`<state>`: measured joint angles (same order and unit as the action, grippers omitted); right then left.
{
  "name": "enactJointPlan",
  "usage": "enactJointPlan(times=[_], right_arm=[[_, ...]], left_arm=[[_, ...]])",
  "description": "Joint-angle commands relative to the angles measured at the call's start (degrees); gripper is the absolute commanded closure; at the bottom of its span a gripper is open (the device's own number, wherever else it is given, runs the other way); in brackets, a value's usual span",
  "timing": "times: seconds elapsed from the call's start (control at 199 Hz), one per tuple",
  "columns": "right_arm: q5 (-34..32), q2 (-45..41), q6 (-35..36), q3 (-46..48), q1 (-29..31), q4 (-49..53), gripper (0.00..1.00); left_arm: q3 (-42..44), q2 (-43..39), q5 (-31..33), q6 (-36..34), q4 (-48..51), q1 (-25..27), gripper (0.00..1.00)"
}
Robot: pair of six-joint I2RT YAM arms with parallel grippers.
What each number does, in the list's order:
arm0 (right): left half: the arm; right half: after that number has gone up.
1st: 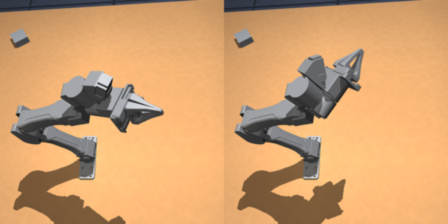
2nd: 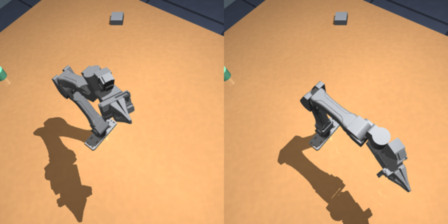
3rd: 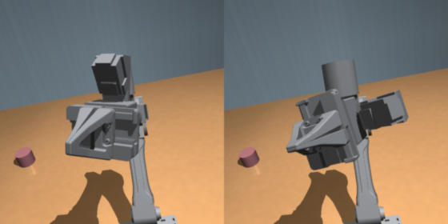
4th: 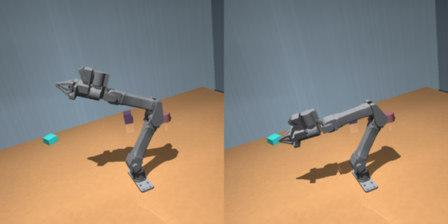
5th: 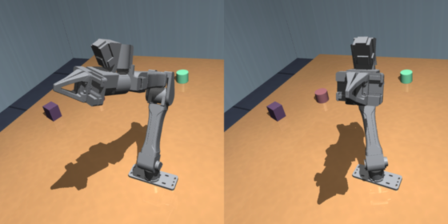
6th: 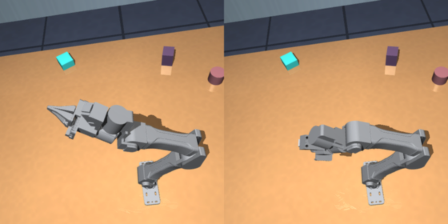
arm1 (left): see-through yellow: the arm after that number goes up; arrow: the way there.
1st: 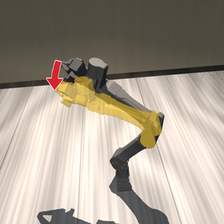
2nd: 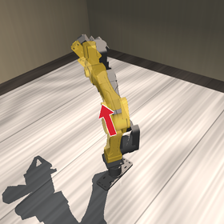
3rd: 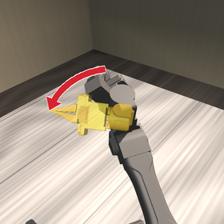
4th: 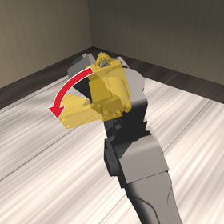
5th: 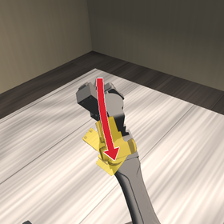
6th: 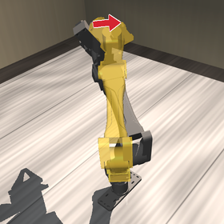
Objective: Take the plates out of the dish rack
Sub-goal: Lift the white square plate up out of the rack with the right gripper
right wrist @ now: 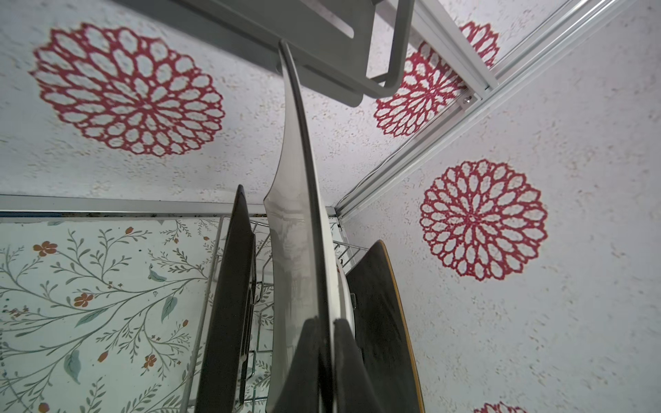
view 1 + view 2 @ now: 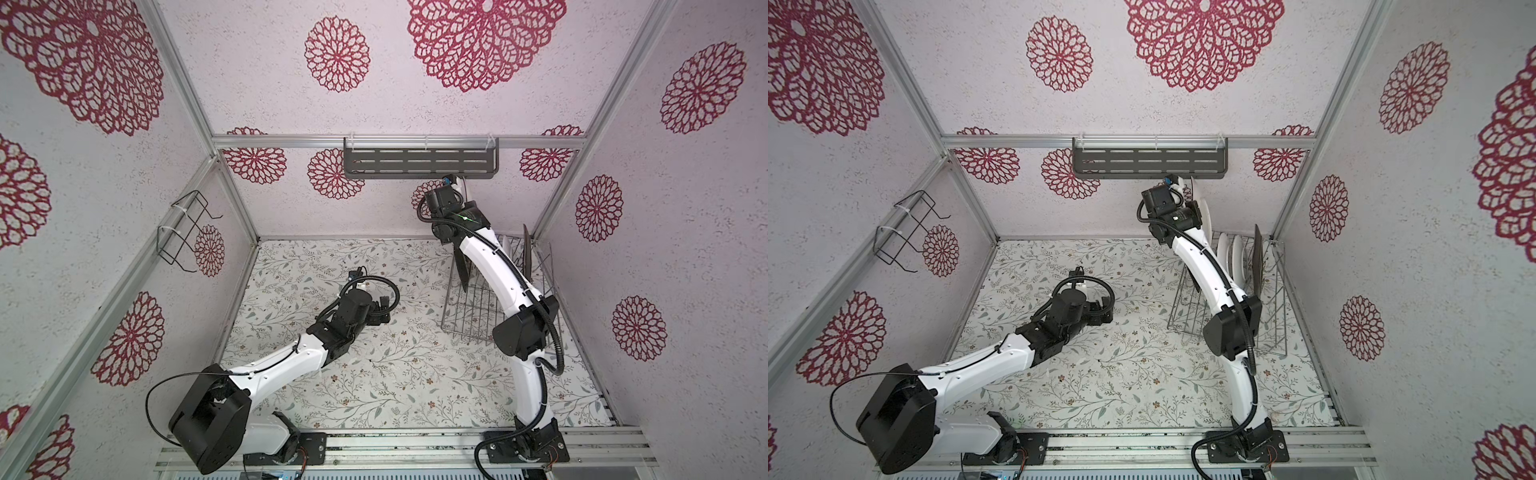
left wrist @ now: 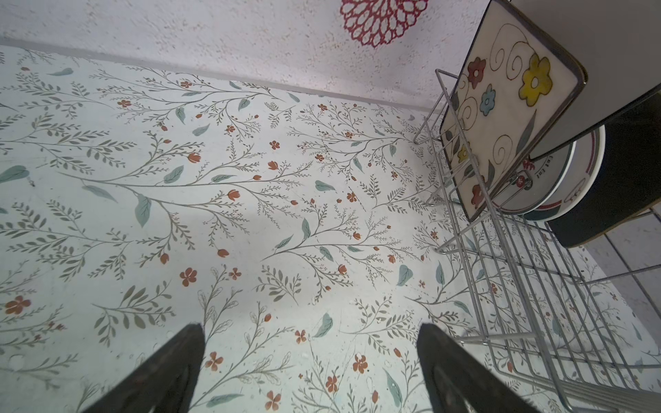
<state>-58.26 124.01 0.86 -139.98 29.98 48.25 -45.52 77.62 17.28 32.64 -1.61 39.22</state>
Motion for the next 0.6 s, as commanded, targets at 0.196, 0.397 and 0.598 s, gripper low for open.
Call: enactJointPlan(times=[0.196, 0.397, 0.598], right_arm=[[-9.5, -10.4, 5.3, -1.3, 1.9, -9.3, 1.00], [-8.5, -13.5, 4.6, -1.1, 2.9, -8.8, 1.00], [-4.6, -18.0, 2.8, -0.5, 3.6, -7.9, 1.00]], left_arm=[[-2.6, -1.6, 0.9, -0.1, 1.1, 1.1, 0.03], [-3.1, -2.3, 1.5, -0.1, 2.0, 1.5, 0.03], [-3.2, -3.7, 2.2, 0.0, 3.3, 1.6, 0.03]])
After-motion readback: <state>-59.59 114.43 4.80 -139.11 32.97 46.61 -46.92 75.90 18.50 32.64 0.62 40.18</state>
